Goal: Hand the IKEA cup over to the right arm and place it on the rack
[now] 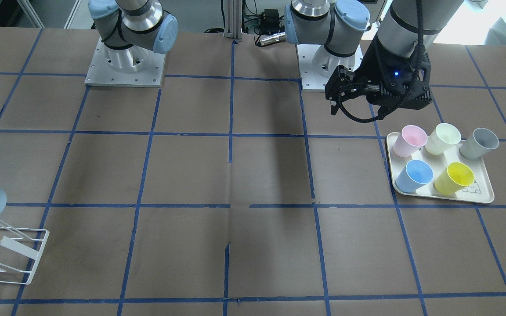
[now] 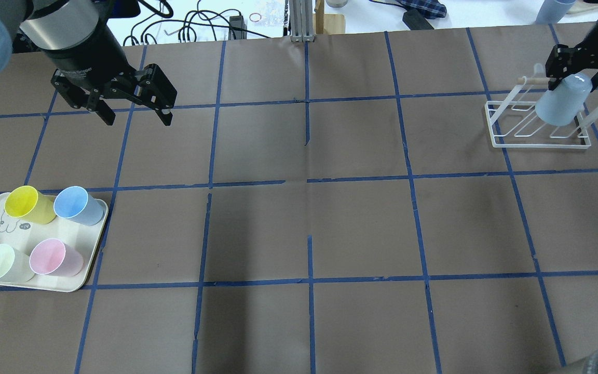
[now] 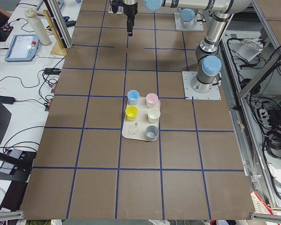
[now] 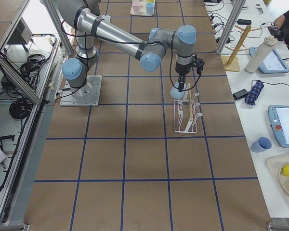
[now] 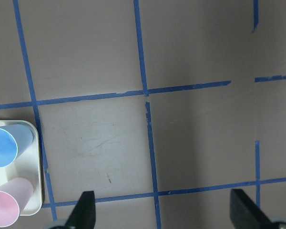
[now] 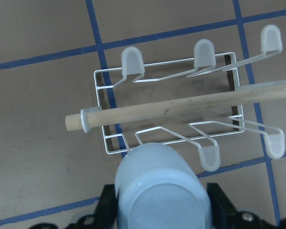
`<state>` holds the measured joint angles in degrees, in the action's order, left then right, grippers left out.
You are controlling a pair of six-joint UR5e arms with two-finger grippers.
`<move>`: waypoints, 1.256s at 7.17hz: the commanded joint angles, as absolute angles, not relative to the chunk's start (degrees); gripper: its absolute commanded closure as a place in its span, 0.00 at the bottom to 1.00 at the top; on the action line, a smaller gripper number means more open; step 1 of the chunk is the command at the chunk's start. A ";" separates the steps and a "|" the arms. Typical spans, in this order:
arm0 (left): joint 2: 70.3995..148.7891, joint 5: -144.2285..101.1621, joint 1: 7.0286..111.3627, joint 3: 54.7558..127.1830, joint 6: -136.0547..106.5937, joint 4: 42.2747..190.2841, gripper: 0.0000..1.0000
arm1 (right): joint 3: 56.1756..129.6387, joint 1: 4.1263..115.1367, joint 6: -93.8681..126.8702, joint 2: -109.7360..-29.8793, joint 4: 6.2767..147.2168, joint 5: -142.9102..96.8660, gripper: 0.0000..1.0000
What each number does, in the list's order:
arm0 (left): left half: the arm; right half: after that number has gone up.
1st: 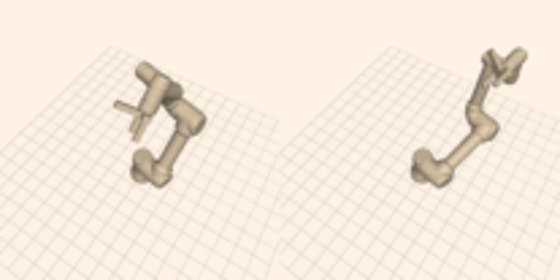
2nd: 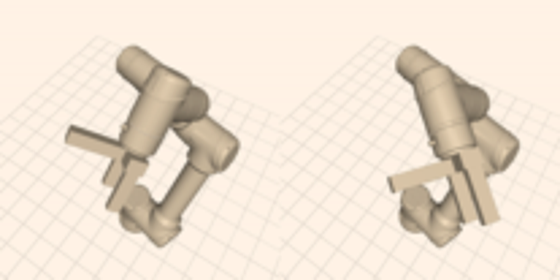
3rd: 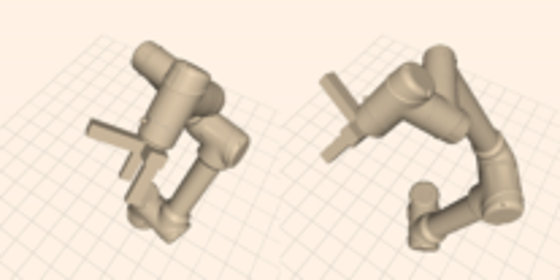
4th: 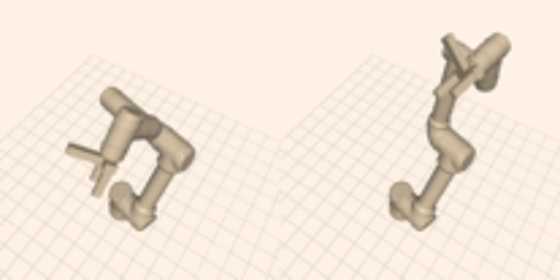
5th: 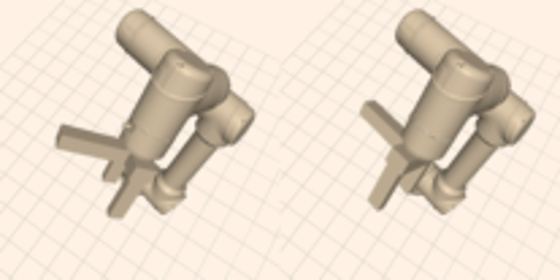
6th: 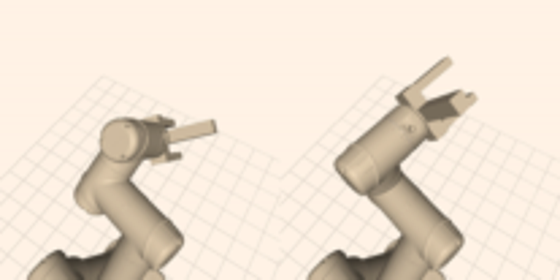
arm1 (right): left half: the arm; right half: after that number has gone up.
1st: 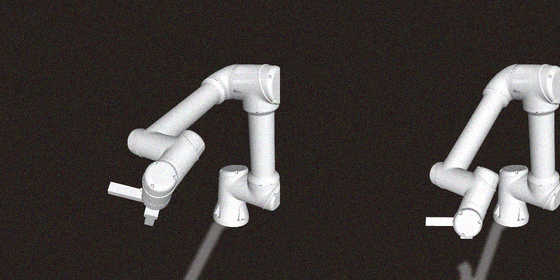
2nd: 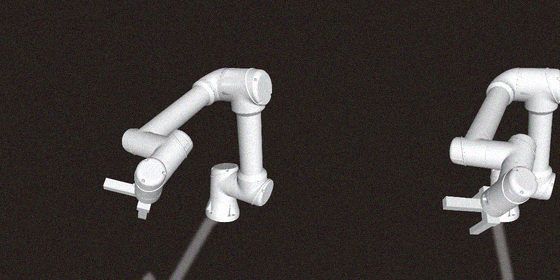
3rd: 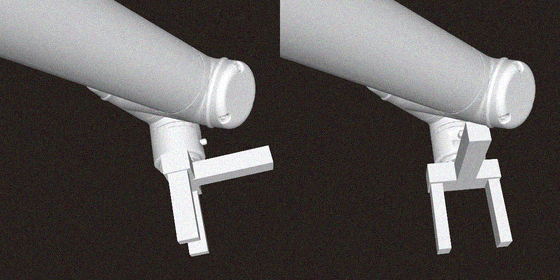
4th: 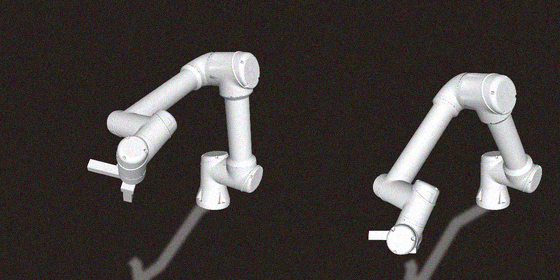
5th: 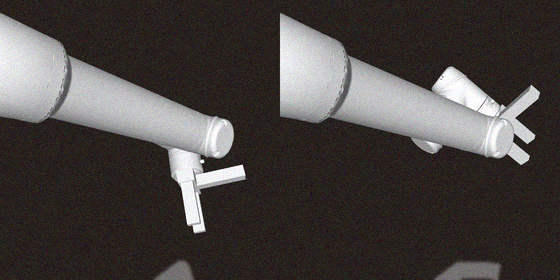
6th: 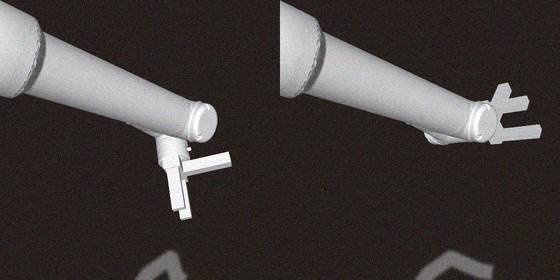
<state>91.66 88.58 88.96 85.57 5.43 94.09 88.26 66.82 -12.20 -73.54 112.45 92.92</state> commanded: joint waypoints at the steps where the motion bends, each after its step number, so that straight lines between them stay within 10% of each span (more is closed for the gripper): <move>1: 91.67 88.51 88.95 85.52 5.19 94.13 0.00 | 88.50 66.88 -12.30 -72.17 113.72 92.11 0.80; 3: 91.58 88.68 88.86 85.43 5.36 93.34 0.00 | 88.51 66.88 -12.30 -70.93 113.91 91.59 0.67; 5: 91.58 88.68 88.86 85.43 5.36 93.08 0.00 | 88.24 66.97 -12.13 -70.05 115.93 90.18 0.00; 9: 91.49 89.12 88.77 85.61 6.33 92.99 0.00 | 86.32 70.03 -11.43 -73.46 112.44 90.26 0.00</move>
<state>91.51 89.03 88.78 85.59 6.21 92.99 87.31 68.34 -11.80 -71.48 114.81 90.18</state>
